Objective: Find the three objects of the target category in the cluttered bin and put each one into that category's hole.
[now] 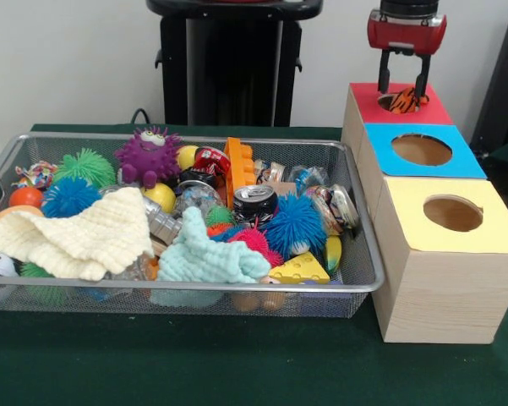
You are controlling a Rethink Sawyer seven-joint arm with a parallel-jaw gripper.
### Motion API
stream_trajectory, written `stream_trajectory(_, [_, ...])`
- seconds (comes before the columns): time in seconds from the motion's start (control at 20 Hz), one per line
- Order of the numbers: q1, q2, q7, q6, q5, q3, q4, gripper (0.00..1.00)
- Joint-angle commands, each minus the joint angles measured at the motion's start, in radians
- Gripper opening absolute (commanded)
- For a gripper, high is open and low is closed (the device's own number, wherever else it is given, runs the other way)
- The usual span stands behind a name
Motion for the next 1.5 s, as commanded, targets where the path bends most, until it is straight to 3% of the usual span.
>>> stream_trajectory(0.05, [-0.027, -0.071, 0.053, 0.218, -0.003, -0.012, -0.105, 1.00])
stream_trajectory(0.5, [-0.018, -0.121, 0.080, 0.299, -0.001, -0.006, -0.100, 1.00])
stream_trajectory(1.0, [-0.005, -0.087, 0.105, 0.225, -0.005, -0.005, -0.093, 1.00])
stream_trajectory(1.25, [-0.031, -0.006, 0.101, 0.088, -0.015, 0.030, -0.077, 1.00])
stream_trajectory(1.5, [-0.035, 0.006, 0.089, 0.082, -0.017, 0.034, -0.081, 1.00])
